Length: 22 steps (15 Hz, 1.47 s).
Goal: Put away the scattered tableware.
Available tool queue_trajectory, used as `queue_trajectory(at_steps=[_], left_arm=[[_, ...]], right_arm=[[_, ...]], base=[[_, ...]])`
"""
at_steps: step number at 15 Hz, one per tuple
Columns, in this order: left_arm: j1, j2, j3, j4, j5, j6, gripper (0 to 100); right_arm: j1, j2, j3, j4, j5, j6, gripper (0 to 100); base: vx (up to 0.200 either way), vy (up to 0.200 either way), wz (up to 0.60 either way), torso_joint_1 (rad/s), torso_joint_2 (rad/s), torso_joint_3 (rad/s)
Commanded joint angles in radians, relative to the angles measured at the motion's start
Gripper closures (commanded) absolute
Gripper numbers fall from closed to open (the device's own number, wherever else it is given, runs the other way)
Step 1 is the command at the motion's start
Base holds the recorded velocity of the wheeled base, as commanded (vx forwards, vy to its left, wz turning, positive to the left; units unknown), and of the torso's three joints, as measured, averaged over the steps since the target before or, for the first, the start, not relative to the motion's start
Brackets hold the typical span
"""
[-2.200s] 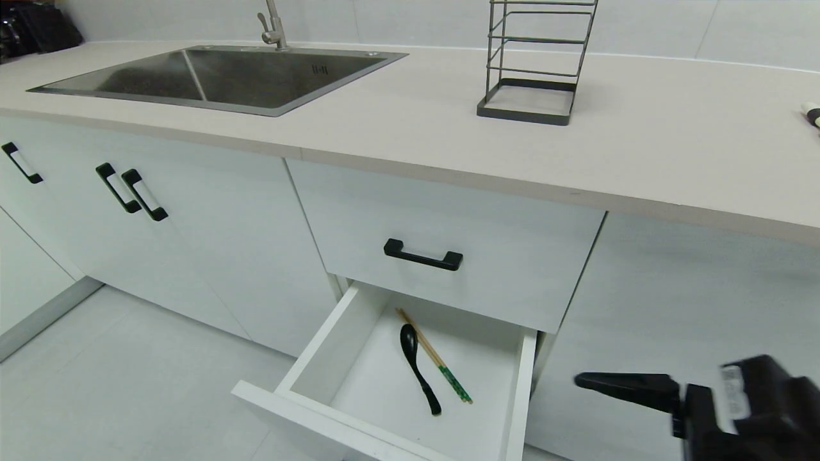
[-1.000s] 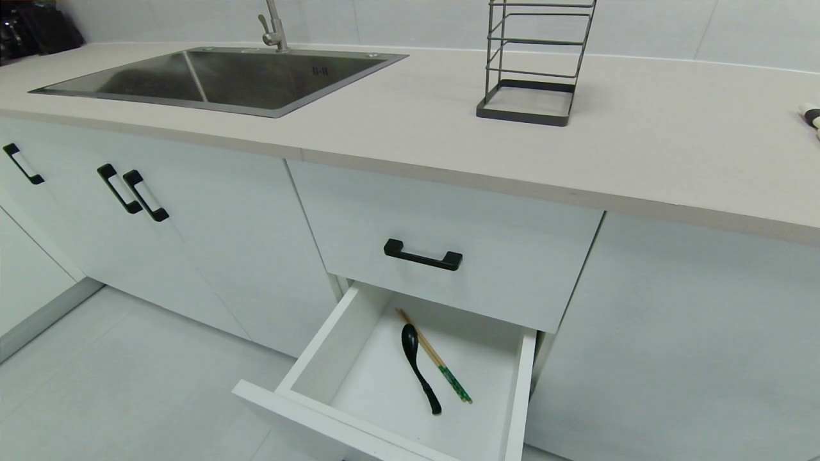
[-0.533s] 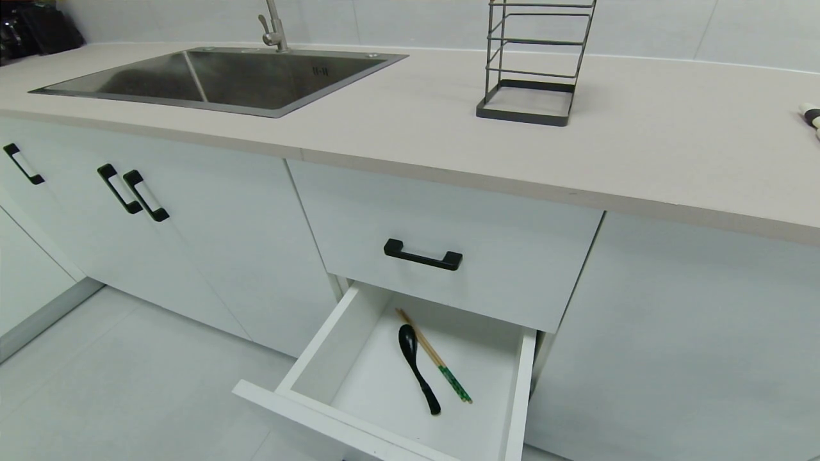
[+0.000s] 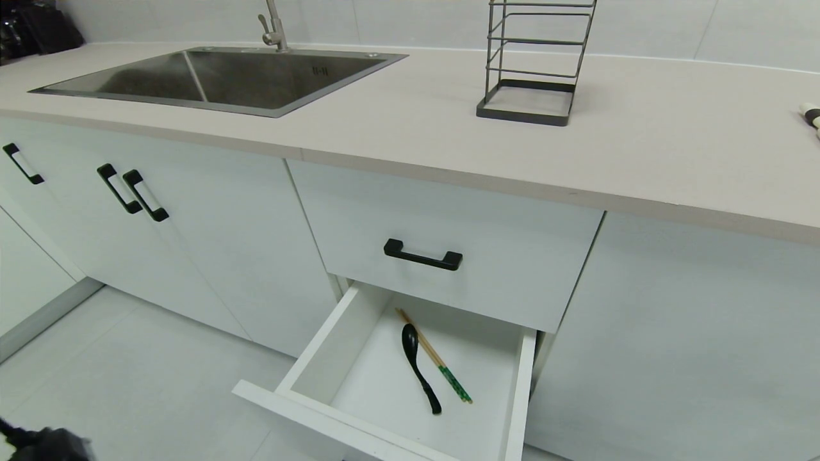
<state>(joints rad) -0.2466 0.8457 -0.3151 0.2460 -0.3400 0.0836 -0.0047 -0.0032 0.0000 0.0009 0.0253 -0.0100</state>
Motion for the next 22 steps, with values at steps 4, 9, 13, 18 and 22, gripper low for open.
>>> queue_trajectory(at_steps=[4,9,13,18,22], left_arm=[[-0.034,0.320,-0.007,-0.108,0.064,0.050,0],[-0.048,0.507,-0.036,-0.235,0.138,0.116,0],[-0.080,0.533,-0.050,-0.280,0.180,0.120,0],[-0.088,0.687,-0.084,-0.416,0.214,0.111,0],[-0.095,0.739,-0.133,-0.453,0.214,0.064,0]], right_arm=[[0.000,0.003,0.000,0.001,0.001,-0.001,0],[0.000,0.003,0.000,0.001,0.001,-0.001,0],[0.000,0.003,0.000,0.001,0.001,-0.001,0],[-0.001,0.003,0.000,0.001,0.001,-0.001,0],[0.000,0.003,0.000,0.001,0.001,-0.001,0]], base=[[0.000,0.000,0.00,0.000,0.00,0.000],[0.000,0.000,0.00,0.000,0.00,0.000],[0.000,0.000,0.00,0.000,0.00,0.000],[0.000,0.000,0.00,0.000,0.00,0.000],[0.000,0.000,0.00,0.000,0.00,0.000]])
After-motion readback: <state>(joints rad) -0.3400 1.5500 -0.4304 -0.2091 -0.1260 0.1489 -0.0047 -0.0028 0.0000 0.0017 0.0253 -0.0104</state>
